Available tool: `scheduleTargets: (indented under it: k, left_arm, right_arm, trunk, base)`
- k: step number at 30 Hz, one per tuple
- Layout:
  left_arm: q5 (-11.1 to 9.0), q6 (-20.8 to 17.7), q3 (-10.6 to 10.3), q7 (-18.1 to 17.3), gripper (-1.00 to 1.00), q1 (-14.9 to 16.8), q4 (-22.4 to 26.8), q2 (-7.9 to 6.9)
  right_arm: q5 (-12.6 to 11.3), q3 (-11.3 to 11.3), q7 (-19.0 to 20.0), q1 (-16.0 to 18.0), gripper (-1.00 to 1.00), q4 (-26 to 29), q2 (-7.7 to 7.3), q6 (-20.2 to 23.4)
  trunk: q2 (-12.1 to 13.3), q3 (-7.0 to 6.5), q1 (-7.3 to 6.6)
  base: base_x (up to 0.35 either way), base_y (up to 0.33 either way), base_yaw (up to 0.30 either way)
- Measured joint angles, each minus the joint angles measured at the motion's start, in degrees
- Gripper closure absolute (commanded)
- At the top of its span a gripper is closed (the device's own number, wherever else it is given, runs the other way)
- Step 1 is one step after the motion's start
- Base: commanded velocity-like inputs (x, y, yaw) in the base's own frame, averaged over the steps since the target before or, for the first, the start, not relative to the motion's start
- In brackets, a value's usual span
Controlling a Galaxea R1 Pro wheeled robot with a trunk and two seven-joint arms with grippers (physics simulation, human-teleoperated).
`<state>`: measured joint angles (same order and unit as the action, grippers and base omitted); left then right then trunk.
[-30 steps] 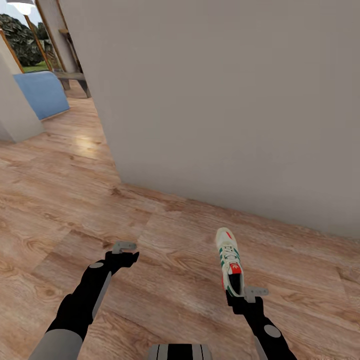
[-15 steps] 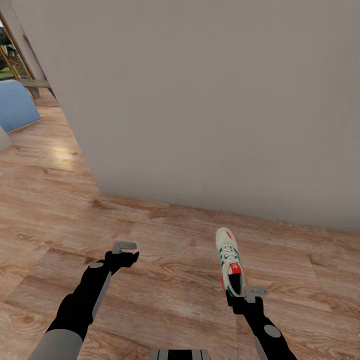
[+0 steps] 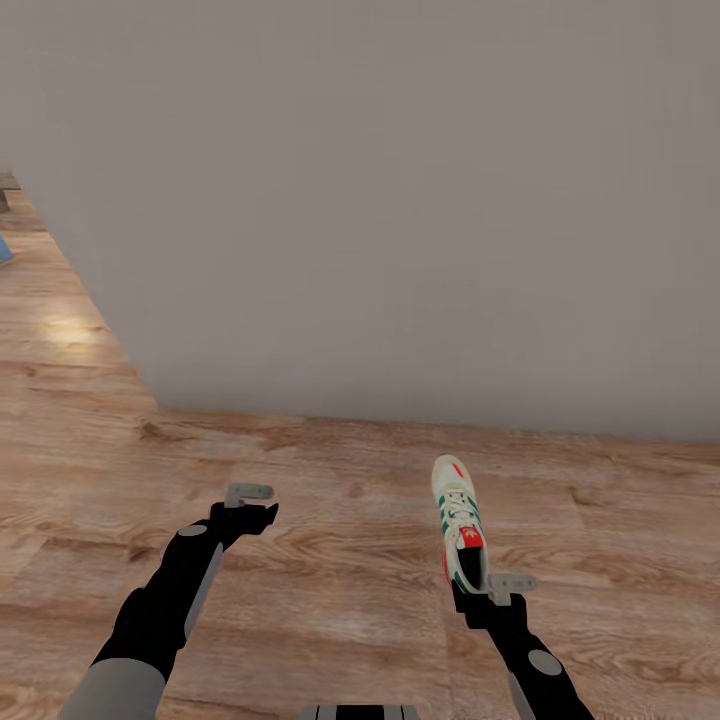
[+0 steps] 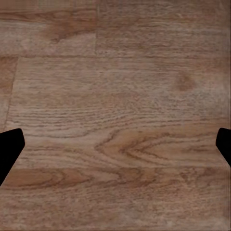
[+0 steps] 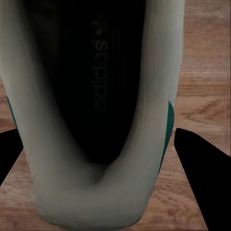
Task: Pick up the two gym shoes and the two sandals from the corridor floor and place them onto the hallstand (shoe rack) in the corridor, making sure they are on the rack and not on the floor. Arrange them so the two gym shoes are next to each other and the two sandals are next to each other.
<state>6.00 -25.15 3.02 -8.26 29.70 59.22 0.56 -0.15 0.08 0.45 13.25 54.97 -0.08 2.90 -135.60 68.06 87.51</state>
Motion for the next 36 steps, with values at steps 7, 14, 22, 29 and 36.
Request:
scheduleTargets:
  k: [7,14,22,29,36]
  left_arm:
    - [0.0,0.0,-0.1,0.0,-1.00,0.0,0.0,0.00]
    - [0.0,0.0,-0.1,0.0,-1.00,0.0,0.0,0.00]
    - [0.0,0.0,-0.1,0.0,-1.00,0.0,0.0,0.00]
    - [0.0,0.0,-0.1,0.0,-1.00,0.0,0.0,0.00]
    - [0.0,0.0,-0.1,0.0,-1.00,0.0,0.0,0.00]
  right_arm:
    - [0.0,0.0,0.0,0.0,1.00,0.0,0.01,0.0]
    - [0.0,0.0,0.0,0.0,1.00,0.0,0.03,0.0]
    - [0.0,0.0,0.0,0.0,1.00,0.0,0.01,0.0]
    - [0.0,0.0,0.0,0.0,1.00,0.0,0.03,0.0]
    - [0.0,0.0,0.0,0.0,1.00,0.0,0.02,0.0]
  trunk:
    - [0.0,-0.40,0.00]
    - [-1.6,-0.10,0.87]
    - [-4.8,0.87,2.63]
    - [-7.6,1.66,4.17]
    - [-7.7,2.72,4.36]
  base:
    - [0.000,0.000,-0.257]
    - [0.000,0.000,-0.254]
    - [0.000,0.000,-0.253]
    - [0.000,0.000,-0.238]
    - [0.000,0.000,-0.233]
